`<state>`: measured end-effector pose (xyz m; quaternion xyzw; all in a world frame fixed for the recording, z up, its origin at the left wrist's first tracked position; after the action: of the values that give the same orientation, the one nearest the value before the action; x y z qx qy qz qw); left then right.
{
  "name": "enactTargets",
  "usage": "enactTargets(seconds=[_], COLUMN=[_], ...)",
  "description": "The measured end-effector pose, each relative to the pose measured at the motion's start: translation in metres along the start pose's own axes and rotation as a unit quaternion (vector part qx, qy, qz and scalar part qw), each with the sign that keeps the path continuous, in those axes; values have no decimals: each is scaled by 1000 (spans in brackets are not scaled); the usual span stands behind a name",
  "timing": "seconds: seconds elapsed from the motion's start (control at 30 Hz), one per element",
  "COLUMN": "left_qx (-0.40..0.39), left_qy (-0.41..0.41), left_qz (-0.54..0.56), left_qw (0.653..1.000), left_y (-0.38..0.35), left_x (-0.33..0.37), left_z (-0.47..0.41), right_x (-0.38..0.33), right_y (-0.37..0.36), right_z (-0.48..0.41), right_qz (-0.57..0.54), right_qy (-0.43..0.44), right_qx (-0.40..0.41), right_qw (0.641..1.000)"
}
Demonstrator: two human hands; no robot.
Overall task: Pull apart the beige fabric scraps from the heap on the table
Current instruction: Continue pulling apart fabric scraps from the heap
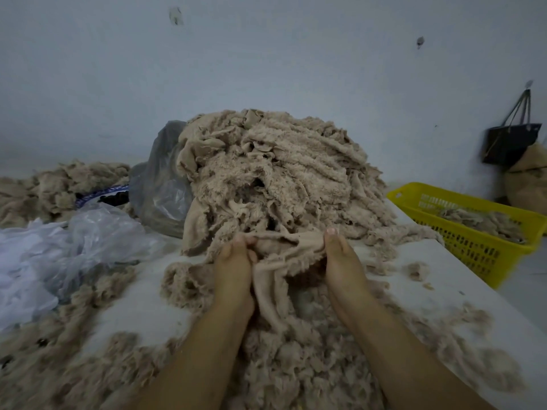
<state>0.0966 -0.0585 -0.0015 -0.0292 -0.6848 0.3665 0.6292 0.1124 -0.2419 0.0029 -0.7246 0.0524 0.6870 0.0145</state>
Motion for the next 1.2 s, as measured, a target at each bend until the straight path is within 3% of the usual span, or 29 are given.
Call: enactTargets(seconds=[0.1,0.2,0.27,0.33,0.4,0.47,0.53,0.63,0.8,0.97,1.03,1.13,1.2], left_qx=[70,47,-44,-144,-192,-240,-262,-205,-209,-240,-273,-286,-312], left_qy=[53,66,81,97,110,127,148,184,148,91,78,65,60], left_qz=[188,249,195,62,-98,-150,-94,83,189,82,15,-117,-237], left_qw=[978,965,977,983,970,951,949,958,948,963,959,949,918], left_y=[27,33,12,-13,-26,-29,-30,-26,-27,-28,-31,-30,-29], left_x=[6,14,13,5,-5,-13,-12,-8,4,1,-3,-5,-9], left_z=[-16,-20,-13,3,17,26,28,19,13,21,26,30,33], right_x=[-3,-7,-5,-6,-7,-12,-8,5,7,-4,-5,-4,-4], right_y=[17,36,31,17,2,-12,-28,-39,-31,-24,-22,-7,6], right_z=[-6,-12,-13,-8,-3,7,19,27,19,16,15,7,0], right_qz=[-82,-157,-161,-140,-114,-69,29,197,161,-31,-12,30,8], right_qy=[-18,-19,-7,10,34,43,46,41,19,34,38,31,20], right_qx=[51,75,48,-3,-71,-148,-225,-250,-220,-201,-174,-63,6], right_qw=[995,985,986,990,990,986,973,947,962,979,984,997,1000])
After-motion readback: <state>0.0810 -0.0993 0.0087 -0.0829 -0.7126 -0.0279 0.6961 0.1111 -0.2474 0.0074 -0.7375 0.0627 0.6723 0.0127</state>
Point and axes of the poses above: each hand's wrist, its own z-axis away from the middle knuckle, its own y-axis out of the back of the hand, x = y × z, the point moved 6 cm from there along -z, towards the middle knuckle, and after that the axes turned 14 degrees about z, right-handed, at the moved point
